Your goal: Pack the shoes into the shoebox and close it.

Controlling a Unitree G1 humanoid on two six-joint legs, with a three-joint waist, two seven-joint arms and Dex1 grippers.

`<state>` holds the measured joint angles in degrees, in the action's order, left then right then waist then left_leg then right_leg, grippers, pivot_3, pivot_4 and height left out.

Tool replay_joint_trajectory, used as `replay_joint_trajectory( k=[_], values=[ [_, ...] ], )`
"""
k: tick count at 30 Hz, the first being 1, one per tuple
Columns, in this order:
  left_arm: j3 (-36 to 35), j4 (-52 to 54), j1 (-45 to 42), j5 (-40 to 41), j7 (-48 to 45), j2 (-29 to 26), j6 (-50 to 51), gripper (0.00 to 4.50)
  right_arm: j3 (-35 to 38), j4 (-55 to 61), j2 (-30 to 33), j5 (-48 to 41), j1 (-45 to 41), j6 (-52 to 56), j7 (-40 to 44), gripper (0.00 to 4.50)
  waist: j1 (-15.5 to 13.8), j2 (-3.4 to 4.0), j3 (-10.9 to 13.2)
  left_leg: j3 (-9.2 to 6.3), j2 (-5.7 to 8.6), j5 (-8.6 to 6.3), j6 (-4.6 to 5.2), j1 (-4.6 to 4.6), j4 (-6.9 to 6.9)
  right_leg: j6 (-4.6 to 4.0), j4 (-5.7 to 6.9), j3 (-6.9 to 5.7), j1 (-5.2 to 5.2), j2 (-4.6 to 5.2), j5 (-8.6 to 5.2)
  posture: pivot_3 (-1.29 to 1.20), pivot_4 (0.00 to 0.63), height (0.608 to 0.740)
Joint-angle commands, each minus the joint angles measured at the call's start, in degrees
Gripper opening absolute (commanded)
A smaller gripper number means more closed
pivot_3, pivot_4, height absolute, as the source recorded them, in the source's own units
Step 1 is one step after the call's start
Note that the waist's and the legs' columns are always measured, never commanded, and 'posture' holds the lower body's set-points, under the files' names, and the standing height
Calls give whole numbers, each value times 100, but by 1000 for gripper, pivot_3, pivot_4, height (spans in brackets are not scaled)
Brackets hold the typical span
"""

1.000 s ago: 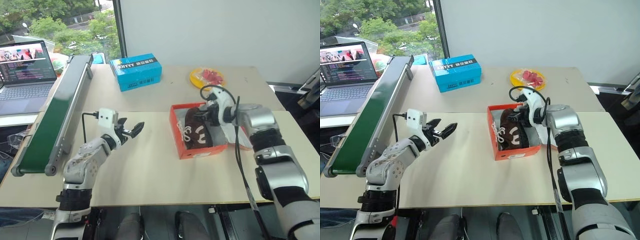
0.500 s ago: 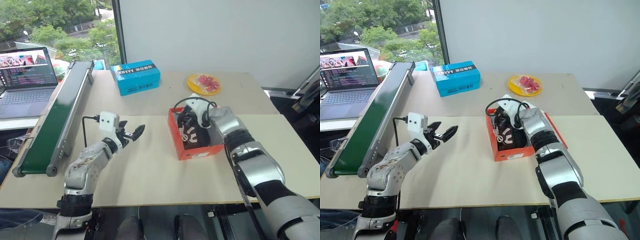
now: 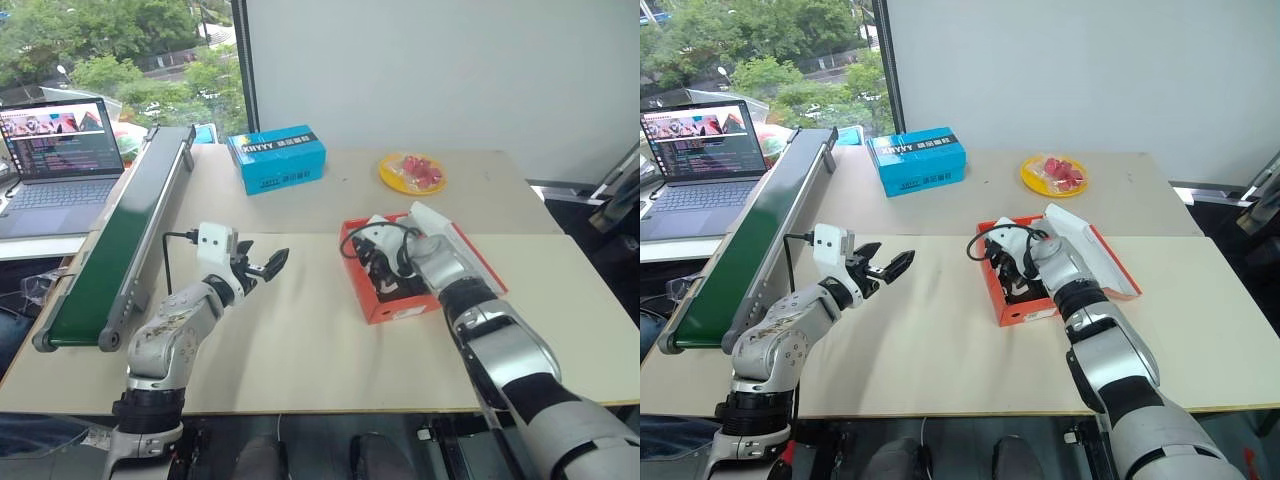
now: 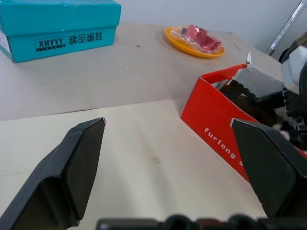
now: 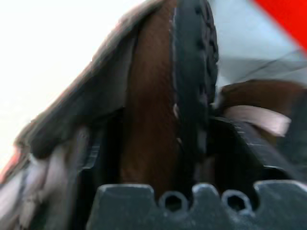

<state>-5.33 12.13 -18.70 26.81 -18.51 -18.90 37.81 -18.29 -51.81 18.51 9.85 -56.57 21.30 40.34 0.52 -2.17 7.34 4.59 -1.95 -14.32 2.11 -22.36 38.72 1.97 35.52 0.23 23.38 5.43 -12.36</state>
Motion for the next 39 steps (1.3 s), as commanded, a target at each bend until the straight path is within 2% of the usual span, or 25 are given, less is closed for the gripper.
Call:
replay_joint_trajectory(
  k=[1,5,7,11,20,22,23,24,28,33,34,39],
  values=[
    [37,138,-169,-49,-100,-89,10,4500,596,769,387,-310,-77,633,60,4464,-1,19,14,-1,0,0,0,-7,0,0,-5,-2,5,0,0,0,150,740],
    [102,-97,-317,-96,-256,-138,-80,4500,1051,2129,771,-770,-175,1782,455,4464,-1,67,49,2,5,8,-5,-100,14,3,33,8,109,1,3,0,150,740],
    [143,-235,-430,-132,-318,-136,-138,4500,1184,2794,919,-1003,-98,2261,646,4464,5,80,58,2,2,8,-5,-113,12,4,35,6,119,-6,3,0,150,740],
    [214,-433,-658,-185,-463,-126,-196,4500,1449,4051,1138,-1396,178,2540,775,4464,52,78,59,9,4,6,0,-123,13,5,30,7,125,-17,4,0,150,740],
    [377,-517,-874,-228,-940,-256,-140,4500,1842,5176,1480,-1926,685,3285,595,4464,13,73,63,12,9,5,2,-118,19,7,18,8,121,-18,3,0,150,740],
    [402,-501,-906,-223,-1045,-303,-126,4500,1951,5210,1526,-2011,868,3161,571,3963,9,73,63,12,9,5,2,-121,19,7,18,8,122,-18,3,0,150,740],
    [404,-502,-927,-221,-1084,-323,-124,4500,1938,5115,1561,-2029,951,3158,591,3884,10,73,63,13,10,5,2,-120,20,8,16,8,122,-18,3,0,150,740],
    [397,-524,-962,-230,-1102,-337,-127,4500,1840,4954,1609,-1924,1068,2953,552,3428,13,72,64,13,10,5,2,-120,21,8,16,9,121,-18,3,0,150,740],
    [380,-536,-1031,-250,-1107,-344,-110,4500,1397,4381,1683,-1476,1256,2272,275,2097,18,71,65,16,11,6,3,-113,22,9,14,10,115,-18,2,0,150,740],
    [389,-441,-957,-251,-1141,-392,-97,4500,1087,3765,1449,-1256,1210,1745,123,262,54,70,68,18,7,6,3,-110,19,9,14,19,119,-27,2,0,150,740],
    [384,-393,-921,-244,-1156,-416,-80,4500,1011,3659,1416,-1188,1193,1634,117,52,53,69,68,18,7,6,3,-109,18,9,15,20,119,-28,2,0,150,740],
    [391,-84,-635,-218,-1273,-587,-54,4500,876,3163,1104,-1133,806,1334,136,52,57,71,71,21,7,6,2,-107,19,10,16,23,118,-26,2,0,150,740]
  ],
)
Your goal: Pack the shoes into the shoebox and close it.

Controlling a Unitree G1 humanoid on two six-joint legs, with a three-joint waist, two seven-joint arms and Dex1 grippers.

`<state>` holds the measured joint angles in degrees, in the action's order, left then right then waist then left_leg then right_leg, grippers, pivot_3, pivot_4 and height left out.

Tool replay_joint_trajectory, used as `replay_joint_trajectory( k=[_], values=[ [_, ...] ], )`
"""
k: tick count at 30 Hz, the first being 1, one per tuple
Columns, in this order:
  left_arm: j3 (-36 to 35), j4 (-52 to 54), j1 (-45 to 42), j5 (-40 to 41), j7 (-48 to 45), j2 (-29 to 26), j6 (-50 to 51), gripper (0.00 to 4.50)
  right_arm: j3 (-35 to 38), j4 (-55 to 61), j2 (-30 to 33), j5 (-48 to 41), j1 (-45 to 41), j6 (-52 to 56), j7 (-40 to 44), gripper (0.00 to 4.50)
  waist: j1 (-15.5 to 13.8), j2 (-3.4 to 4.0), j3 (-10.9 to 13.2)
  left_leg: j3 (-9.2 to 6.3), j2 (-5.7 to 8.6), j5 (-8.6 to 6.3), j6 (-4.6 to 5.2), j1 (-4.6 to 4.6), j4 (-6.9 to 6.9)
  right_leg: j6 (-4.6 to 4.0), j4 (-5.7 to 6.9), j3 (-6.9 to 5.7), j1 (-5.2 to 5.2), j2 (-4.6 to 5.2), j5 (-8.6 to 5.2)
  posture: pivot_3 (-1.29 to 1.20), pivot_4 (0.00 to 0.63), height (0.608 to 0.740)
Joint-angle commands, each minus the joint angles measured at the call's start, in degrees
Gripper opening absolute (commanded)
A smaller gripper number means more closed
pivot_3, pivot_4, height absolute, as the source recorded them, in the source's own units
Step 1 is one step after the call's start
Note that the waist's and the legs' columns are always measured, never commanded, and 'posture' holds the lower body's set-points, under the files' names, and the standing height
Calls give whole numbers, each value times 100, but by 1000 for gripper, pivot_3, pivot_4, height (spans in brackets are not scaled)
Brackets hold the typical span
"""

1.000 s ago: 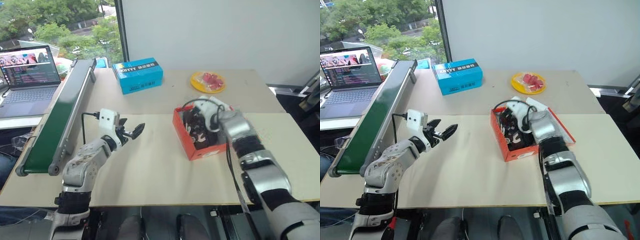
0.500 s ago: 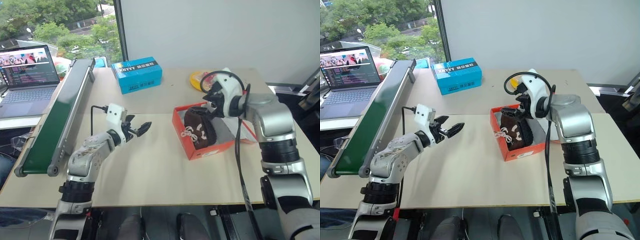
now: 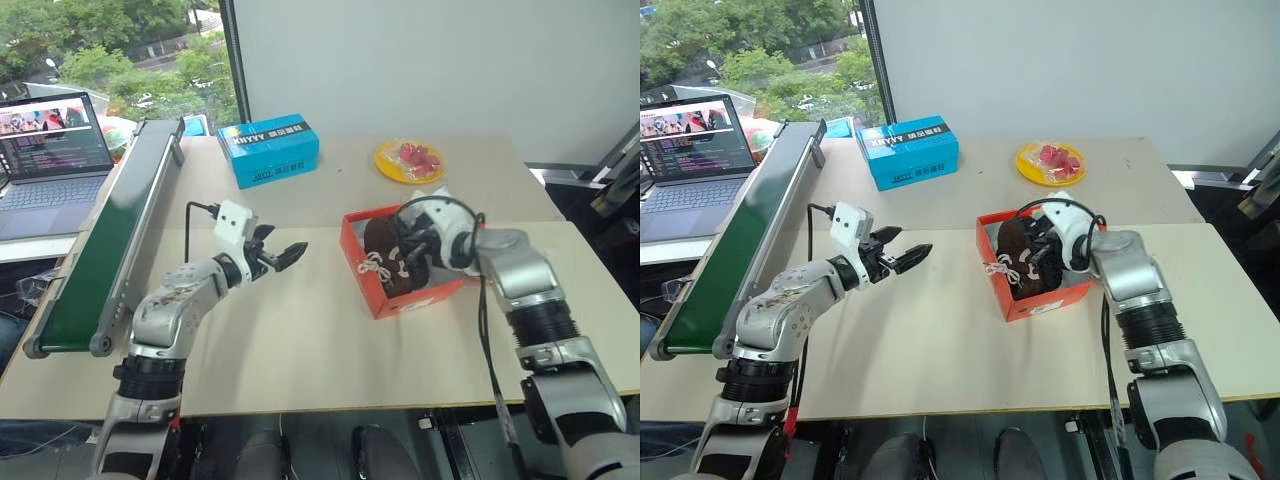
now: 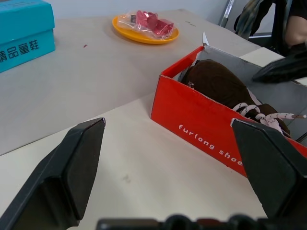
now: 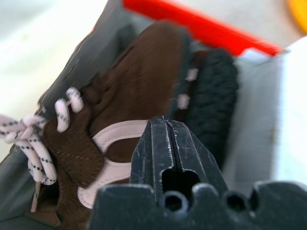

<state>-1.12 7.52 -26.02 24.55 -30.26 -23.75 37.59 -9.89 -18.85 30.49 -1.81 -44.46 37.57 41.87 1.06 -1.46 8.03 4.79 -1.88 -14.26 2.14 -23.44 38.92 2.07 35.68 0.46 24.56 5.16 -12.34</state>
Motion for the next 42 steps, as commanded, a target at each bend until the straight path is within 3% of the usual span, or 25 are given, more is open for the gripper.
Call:
replay_joint_trajectory(
  k=[1,13,28,32,35,38,42],
  values=[
    [-39,448,155,25,-98,-120,-19,4500,6,-280,-159,60,-501,-369,-19,52,7,1,2,0,-1,0,0,1,0,0,1,0,0,0,0,0,150,740],
    [88,932,365,37,-370,-429,56,4500,-441,-2300,-739,687,-852,-1496,-273,52,-26,0,2,2,-2,0,0,20,1,0,2,-3,-20,2,0,0,150,740],
    [394,917,93,-26,-901,-724,1,4500,-773,-3054,-924,1339,-538,-2154,-642,52,-35,-29,-17,1,-2,-1,0,61,0,-1,3,-2,-58,4,-1,0,150,740],
    [478,824,-46,-47,-1108,-773,-64,4500,-343,-1963,-674,1014,-471,-1497,-447,52,-44,-27,-16,1,-2,0,-1,58,-1,-1,4,-1,-53,5,-1,0,150,740],
    [445,678,-211,-2,-1246,-773,-138,4500,43,104,-349,567,-193,11,-24,52,-98,-20,-9,-5,-5,0,0,26,-1,2,8,-4,-26,9,-2,0,150,740],
    [470,375,-505,-14,-1441,-735,-304,4500,918,2389,-112,-323,-38,2199,161,52,-121,-8,4,-7,-6,-1,2,-6,2,3,21,-9,-6,6,-1,0,150,740],
    [595,7,-883,-87,-1629,-618,-477,4500,1634,3646,182,-593,498,3756,-158,52,-154,-7,5,-8,-2,-1,3,-38,8,4,19,-9,29,3,0,0,150,740]
  ],
)
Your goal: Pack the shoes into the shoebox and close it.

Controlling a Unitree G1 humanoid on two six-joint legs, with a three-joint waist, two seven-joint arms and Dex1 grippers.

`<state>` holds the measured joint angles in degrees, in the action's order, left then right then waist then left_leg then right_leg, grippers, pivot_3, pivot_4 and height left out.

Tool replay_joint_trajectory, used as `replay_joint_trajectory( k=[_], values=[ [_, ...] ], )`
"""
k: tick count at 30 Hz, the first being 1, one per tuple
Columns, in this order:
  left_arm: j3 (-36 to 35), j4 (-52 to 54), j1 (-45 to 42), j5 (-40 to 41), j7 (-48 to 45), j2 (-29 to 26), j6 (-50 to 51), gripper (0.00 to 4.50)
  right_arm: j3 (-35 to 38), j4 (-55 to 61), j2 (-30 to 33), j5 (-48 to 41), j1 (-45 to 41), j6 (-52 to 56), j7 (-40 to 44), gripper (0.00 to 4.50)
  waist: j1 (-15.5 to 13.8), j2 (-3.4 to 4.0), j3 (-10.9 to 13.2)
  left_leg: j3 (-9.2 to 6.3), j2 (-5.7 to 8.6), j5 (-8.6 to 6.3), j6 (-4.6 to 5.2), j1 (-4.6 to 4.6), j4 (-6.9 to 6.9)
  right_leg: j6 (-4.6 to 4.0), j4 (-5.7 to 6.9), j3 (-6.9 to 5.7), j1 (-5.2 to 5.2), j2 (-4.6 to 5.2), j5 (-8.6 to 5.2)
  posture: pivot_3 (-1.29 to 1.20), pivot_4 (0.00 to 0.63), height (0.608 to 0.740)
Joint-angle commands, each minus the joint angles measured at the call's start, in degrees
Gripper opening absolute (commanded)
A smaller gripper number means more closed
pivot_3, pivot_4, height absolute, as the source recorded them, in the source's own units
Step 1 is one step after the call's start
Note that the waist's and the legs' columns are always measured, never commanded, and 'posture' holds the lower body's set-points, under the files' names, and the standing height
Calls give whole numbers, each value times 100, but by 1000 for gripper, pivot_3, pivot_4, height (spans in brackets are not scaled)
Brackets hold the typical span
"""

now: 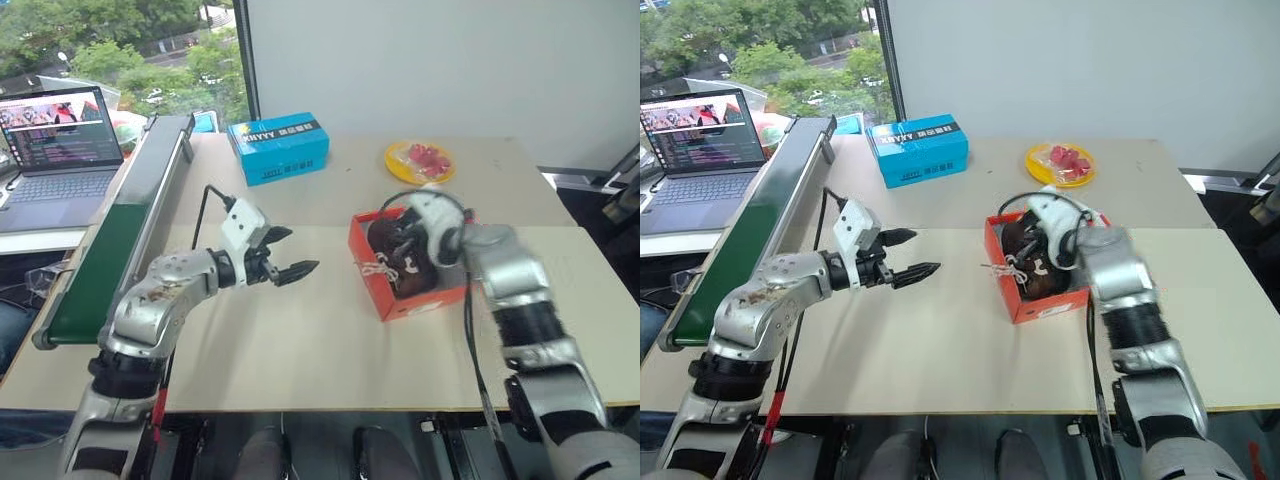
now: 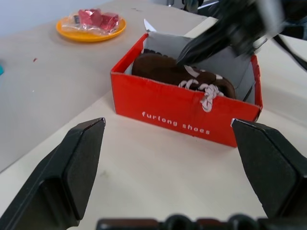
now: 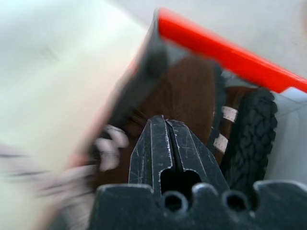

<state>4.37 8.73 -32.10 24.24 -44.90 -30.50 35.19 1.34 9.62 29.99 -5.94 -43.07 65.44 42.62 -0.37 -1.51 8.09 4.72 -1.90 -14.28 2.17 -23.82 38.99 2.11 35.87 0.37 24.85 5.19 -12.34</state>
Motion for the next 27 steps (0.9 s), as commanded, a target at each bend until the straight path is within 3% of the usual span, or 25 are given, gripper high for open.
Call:
replay_joint_trajectory(
  k=[1,5,10,16,21,27],
  values=[
    [67,-175,-341,-70,-198,86,-269,4500,571,931,314,-181,538,1092,-320,52,-20,-3,-2,1,1,0,0,2,0,0,-8,-2,-3,0,0,0,150,740],
    [212,-487,-706,-125,-397,244,-393,4500,910,1225,699,190,1802,1121,-986,52,-61,-7,0,16,9,0,3,8,6,0,-31,-15,-28,5,-2,0,150,740],
    [285,-698,-936,-169,-658,314,-452,4500,1065,1292,614,375,2825,748,-1610,52,-14,-7,2,10,11,0,4,10,6,6,-34,-12,-33,0,-4,0,150,740],
    [281,-726,-980,-225,-786,290,-448,4500,1177,891,227,293,2810,277,-2011,52,28,-10,4,-2,10,0,5,48,4,8,-30,1,-57,-3,-5,0,150,740],
    [223,-631,-889,-238,-793,188,-359,4500,1310,962,435,44,2515,328,-1850,52,35,-9,5,-4,11,-4,10,40,3,12,-33,3,-51,-2,-7,0,150,740],
    [211,-554,-780,-238,-717,205,-328,4500,962,1499,655,-488,2072,878,-1500,52,36,-9,5,-4,9,-4,10,41,2,12,-31,4,-50,-3,-7,0,150,740]
  ],
)
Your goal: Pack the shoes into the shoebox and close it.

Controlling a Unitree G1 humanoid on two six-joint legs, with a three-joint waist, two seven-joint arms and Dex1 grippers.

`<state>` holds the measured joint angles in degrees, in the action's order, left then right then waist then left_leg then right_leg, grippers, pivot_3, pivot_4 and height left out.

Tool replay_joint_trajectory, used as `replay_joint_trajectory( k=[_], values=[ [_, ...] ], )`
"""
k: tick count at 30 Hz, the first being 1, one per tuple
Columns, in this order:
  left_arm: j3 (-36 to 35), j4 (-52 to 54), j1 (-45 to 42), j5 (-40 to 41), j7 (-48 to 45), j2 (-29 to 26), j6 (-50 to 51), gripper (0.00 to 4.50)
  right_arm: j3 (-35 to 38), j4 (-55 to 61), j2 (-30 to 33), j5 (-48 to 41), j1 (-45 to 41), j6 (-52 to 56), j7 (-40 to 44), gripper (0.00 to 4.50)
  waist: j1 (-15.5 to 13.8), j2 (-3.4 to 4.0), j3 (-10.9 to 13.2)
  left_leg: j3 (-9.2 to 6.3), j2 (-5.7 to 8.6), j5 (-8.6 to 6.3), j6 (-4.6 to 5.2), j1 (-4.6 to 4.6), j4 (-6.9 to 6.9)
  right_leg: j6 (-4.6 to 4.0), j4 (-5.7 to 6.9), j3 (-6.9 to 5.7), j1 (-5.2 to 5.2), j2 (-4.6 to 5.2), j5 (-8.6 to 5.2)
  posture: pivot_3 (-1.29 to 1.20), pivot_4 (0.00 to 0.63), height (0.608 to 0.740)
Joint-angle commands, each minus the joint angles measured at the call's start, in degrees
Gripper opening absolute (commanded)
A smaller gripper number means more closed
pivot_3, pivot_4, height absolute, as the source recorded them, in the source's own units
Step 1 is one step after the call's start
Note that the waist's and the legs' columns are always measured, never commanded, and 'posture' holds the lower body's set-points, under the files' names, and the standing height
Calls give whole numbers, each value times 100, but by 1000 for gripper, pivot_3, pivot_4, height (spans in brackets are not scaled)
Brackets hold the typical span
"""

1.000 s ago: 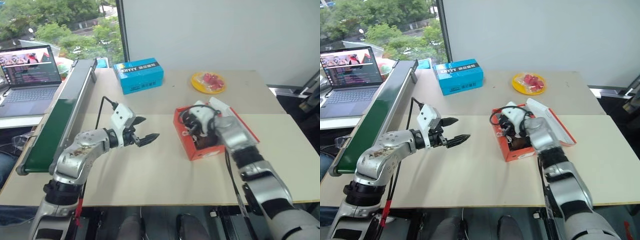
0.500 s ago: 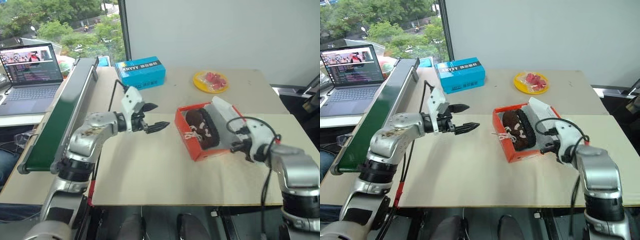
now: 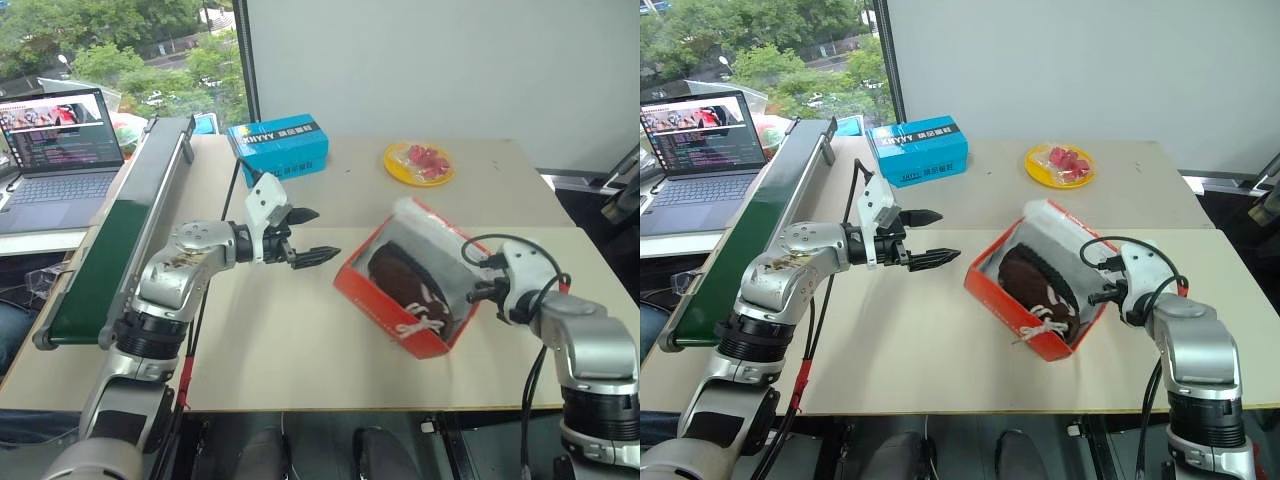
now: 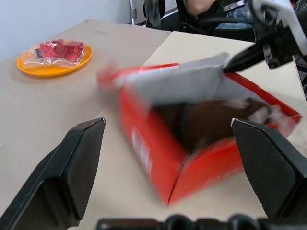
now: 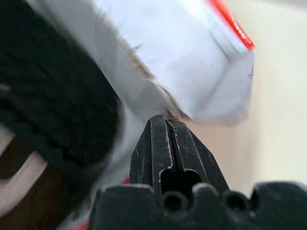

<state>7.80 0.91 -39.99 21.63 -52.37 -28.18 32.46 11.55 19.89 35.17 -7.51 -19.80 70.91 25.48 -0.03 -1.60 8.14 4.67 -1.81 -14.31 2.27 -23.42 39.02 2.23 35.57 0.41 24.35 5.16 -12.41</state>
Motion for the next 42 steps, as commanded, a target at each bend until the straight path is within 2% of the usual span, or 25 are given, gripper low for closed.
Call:
replay_joint_trajectory(
  k=[1,5,11,15,19,20,26,29,32,37,42],
  values=[
    [-122,238,33,11,47,-18,-60,4500,-46,625,204,-522,-385,524,358,52,3,0,0,0,0,-1,1,0,0,0,-1,0,0,0,0,0,150,740],
    [-127,301,102,12,81,-17,-37,4500,2,773,629,-881,-666,831,645,52,14,0,2,2,0,-1,2,-2,1,0,2,5,3,1,0,0,150,740],
    [-143,358,168,21,118,-42,12,4500,-284,30,1465,-493,-699,73,514,52,-21,-2,3,2,4,-3,5,-7,3,1,-7,1,0,6,0,0,150,740],
    [-151,424,208,31,148,-74,37,4500,-749,-356,1986,-161,-432,-463,547,52,-14,-2,3,4,2,-3,5,-5,2,1,-7,3,3,3,0,0,150,740],
    [-177,503,306,38,168,-152,63,4500,-830,78,2724,-358,-21,-324,1076,52,-16,-1,4,5,2,-3,6,-8,1,2,-8,6,4,3,1,0,150,740],
    [-173,507,308,44,177,-149,65,4500,-825,96,2749,-386,20,-313,1102,52,-16,-1,4,5,2,-3,6,-8,2,2,-8,5,4,4,1,0,150,740],
    [-118,523,280,32,187,-123,71,4500,-1023,392,2523,-725,273,-80,1265,52,4,-7,6,5,-2,-4,6,6,4,2,-6,7,-6,0,1,0,150,740],
    [-118,500,255,15,172,-143,60,4500,-1161,836,2113,-1200,427,143,1460,52,14,-9,8,2,-6,-4,7,1,1,3,-11,5,-3,-3,0,0,150,740],
    [-123,483,232,5,162,-161,55,4500,-1399,925,1848,-1303,432,146,1439,52,8,-10,8,1,-3,-4,7,-2,6,3,-7,7,-2,-1,1,0,150,740],
    [-125,478,227,-3,168,-174,55,4500,-1648,887,1316,-1523,134,11,1431,52,14,-12,9,3,-1,-6,9,2,13,6,-5,9,-6,1,2,0,150,740],
    [-89,434,219,-48,175,-157,5,4500,-1867,216,312,-1505,-564,-479,1237,52,69,-12,10,2,-4,-6,9,0,10,4,1,11,1,-5,1,0,150,740]
  ],
)
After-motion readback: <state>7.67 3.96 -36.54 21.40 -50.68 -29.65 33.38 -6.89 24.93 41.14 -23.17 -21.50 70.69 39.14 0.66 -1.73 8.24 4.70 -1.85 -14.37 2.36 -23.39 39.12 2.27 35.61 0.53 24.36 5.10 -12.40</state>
